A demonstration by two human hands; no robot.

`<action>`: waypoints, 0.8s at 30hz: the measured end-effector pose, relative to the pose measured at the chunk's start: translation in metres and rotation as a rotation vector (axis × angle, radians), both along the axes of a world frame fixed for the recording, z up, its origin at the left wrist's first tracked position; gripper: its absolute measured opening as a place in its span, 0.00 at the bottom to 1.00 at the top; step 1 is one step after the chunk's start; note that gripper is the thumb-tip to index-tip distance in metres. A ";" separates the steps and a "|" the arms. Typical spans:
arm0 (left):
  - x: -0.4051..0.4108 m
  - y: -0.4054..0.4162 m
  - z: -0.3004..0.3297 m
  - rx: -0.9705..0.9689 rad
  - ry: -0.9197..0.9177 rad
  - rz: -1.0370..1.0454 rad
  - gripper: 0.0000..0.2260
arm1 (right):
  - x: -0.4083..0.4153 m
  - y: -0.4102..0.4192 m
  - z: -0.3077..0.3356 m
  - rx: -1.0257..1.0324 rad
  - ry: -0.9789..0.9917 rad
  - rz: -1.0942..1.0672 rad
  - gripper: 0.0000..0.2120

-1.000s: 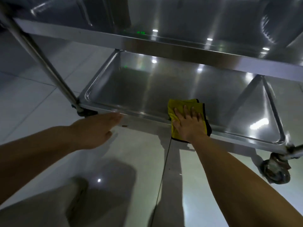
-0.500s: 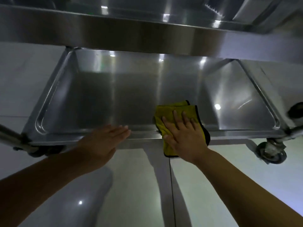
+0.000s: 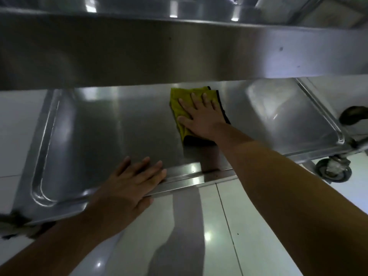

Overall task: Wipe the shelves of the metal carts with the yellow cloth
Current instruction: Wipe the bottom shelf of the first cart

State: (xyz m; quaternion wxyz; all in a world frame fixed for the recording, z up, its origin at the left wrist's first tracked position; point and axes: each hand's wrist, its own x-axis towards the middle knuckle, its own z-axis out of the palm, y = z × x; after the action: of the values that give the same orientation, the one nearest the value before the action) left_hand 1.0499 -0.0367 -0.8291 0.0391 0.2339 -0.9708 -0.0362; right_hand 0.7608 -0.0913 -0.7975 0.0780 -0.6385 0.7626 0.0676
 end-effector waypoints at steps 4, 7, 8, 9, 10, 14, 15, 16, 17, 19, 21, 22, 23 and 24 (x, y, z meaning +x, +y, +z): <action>0.001 0.000 -0.003 -0.007 0.036 -0.002 0.26 | -0.005 -0.017 0.001 0.026 -0.012 -0.082 0.30; 0.002 -0.002 -0.005 -0.001 0.041 -0.022 0.26 | 0.000 -0.010 0.001 0.037 -0.008 -0.082 0.30; 0.002 -0.003 -0.005 0.002 0.041 -0.015 0.26 | 0.005 -0.004 0.001 0.040 -0.008 -0.071 0.30; 0.002 -0.003 -0.004 0.002 0.046 -0.009 0.26 | 0.011 0.004 0.000 0.039 -0.005 -0.056 0.30; 0.002 -0.003 -0.003 0.008 0.049 -0.003 0.26 | 0.016 0.013 -0.002 0.030 0.001 -0.034 0.29; -0.001 -0.002 0.003 0.016 0.067 0.021 0.28 | 0.040 0.060 -0.004 0.013 0.038 0.064 0.30; -0.001 -0.002 0.005 0.035 0.089 0.052 0.30 | 0.045 0.074 -0.002 0.019 0.042 0.086 0.32; -0.001 -0.003 0.009 0.058 0.084 0.084 0.33 | 0.050 0.088 0.000 0.034 0.037 0.117 0.35; 0.003 -0.006 0.012 0.051 0.055 0.103 0.35 | 0.054 0.104 0.001 0.058 0.031 0.159 0.36; 0.017 -0.013 0.018 0.012 -0.063 0.115 0.38 | 0.061 0.130 0.005 0.083 0.024 0.257 0.34; 0.036 -0.018 0.017 -0.011 -0.123 0.146 0.42 | 0.064 0.144 0.007 0.093 0.012 0.318 0.33; 0.044 -0.018 0.015 -0.007 -0.130 0.172 0.42 | 0.066 0.145 0.007 0.082 0.008 0.323 0.33; 0.050 -0.018 0.013 -0.011 -0.127 0.196 0.42 | 0.068 0.139 0.007 0.049 0.004 0.316 0.34; 0.052 -0.017 0.010 -0.007 -0.127 0.214 0.43 | 0.069 0.129 0.007 0.021 0.005 0.302 0.35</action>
State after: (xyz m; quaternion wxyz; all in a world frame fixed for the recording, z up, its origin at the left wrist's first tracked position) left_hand 1.1024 -0.0538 -0.8186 -0.0179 0.3378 -0.9409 -0.0138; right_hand 0.8303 0.0381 -0.7907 0.0718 -0.7449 0.6575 0.0878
